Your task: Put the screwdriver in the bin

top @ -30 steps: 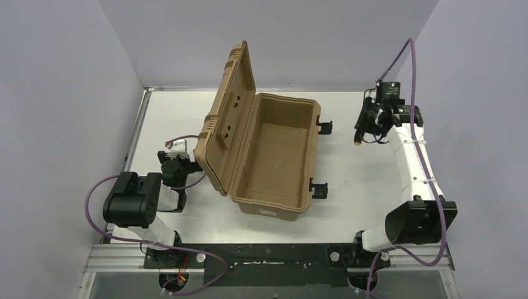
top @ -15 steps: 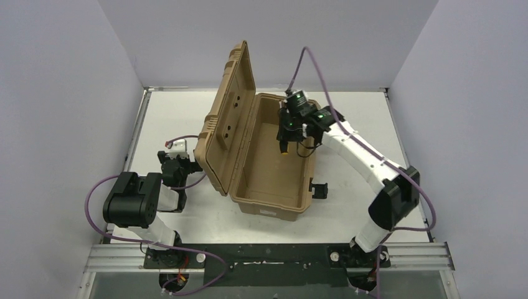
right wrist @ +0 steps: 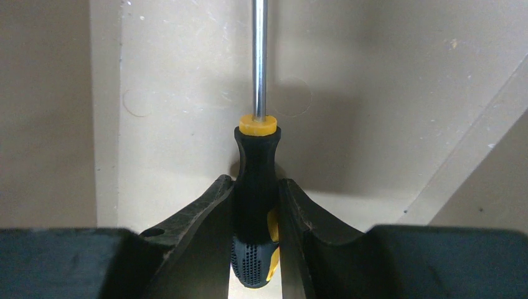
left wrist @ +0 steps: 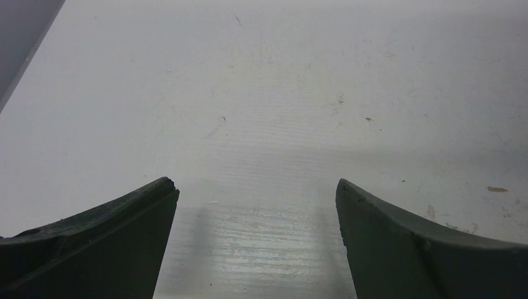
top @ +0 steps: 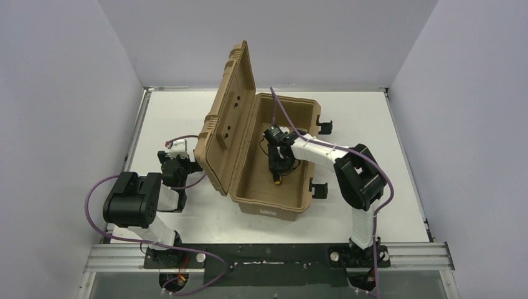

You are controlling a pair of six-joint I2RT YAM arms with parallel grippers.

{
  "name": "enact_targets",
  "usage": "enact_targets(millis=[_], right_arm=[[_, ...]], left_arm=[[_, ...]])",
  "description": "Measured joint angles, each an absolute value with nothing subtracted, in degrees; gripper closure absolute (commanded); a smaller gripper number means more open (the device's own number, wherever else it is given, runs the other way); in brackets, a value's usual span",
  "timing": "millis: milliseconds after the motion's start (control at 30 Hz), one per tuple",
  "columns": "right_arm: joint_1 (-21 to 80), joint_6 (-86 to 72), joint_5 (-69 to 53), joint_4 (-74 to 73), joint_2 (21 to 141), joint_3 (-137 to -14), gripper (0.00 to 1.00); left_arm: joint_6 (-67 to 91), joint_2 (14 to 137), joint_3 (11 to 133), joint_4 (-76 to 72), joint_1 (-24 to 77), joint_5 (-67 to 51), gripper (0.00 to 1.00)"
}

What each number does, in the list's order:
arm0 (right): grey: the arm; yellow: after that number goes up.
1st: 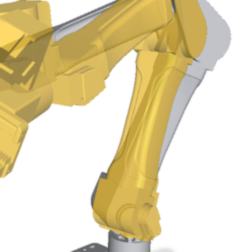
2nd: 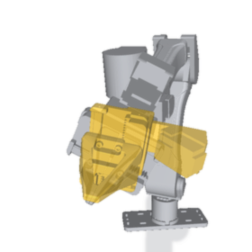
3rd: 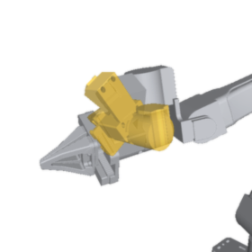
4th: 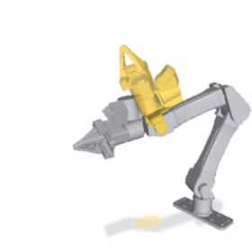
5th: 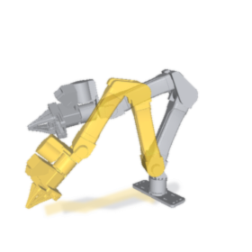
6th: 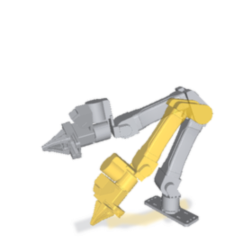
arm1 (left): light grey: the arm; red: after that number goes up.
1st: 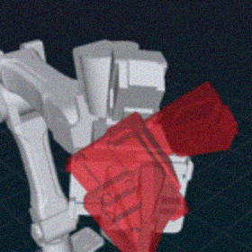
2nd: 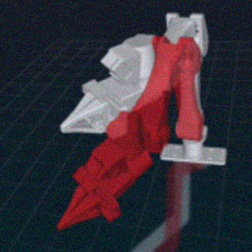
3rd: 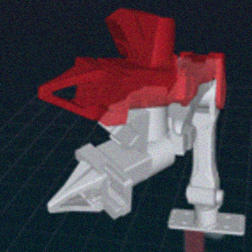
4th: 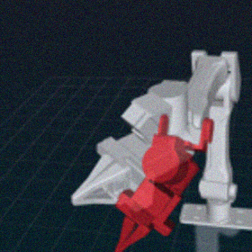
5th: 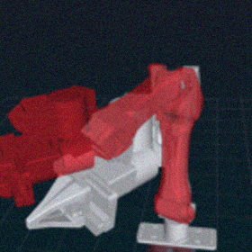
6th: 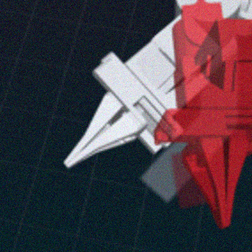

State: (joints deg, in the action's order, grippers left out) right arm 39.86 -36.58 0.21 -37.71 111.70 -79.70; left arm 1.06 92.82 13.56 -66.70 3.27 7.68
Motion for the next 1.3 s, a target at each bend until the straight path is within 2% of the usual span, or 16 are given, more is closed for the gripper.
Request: enact_targets(millis=[67,167,267,400,433,500,733,1000,1133,1300], right_arm=[[39.9,-37.3,0.4,-36.0,111.7,-78.1,0.91],[39.9,-38.4,0.9,-33.9,111.4,-76.6,0.52],[39.9,-39.4,1.1,-32.5,111.1,-76.2,0.38],[40.1,-39.6,1.4,-32.2,111.1,-76.6,0.25],[40.1,-39.6,1.6,-32.4,111.1,-76.8,0.20],[40.2,-39.5,2.0,-33.9,111.1,-77.7,0.01],[40.1,-36.2,3.8,-39.4,108.0,-86.7,0.00],[36.3,-31.9,3.6,-41.1,96.0,-93.2,0.00],[29.0,-29.6,3.0,-38.3,87.4,-88.9,0.00],[17.4,-25.7,3.8,-32.1,73.0,-75.0,0.00]], left_arm=[[1.1,92.8,13.6,-66.7,3.3,7.7,0.03],[1.1,92.8,13.6,-66.7,3.3,7.7,0.03],[1.1,92.8,13.6,-66.7,3.3,7.7,0.03],[1.1,92.8,13.6,-66.7,3.3,7.7,0.03],[1.1,92.8,13.6,-66.7,3.3,7.7,0.03],[1.1,92.8,13.6,-66.7,3.3,7.7,0.03],[1.1,92.8,13.6,-66.7,3.3,7.7,0.03],[1.1,92.8,13.6,-66.7,3.3,7.7,0.03],[1.1,92.8,13.6,-66.7,3.3,7.7,0.03],[1.1,92.8,13.6,-66.7,3.3,7.7,0.03]])
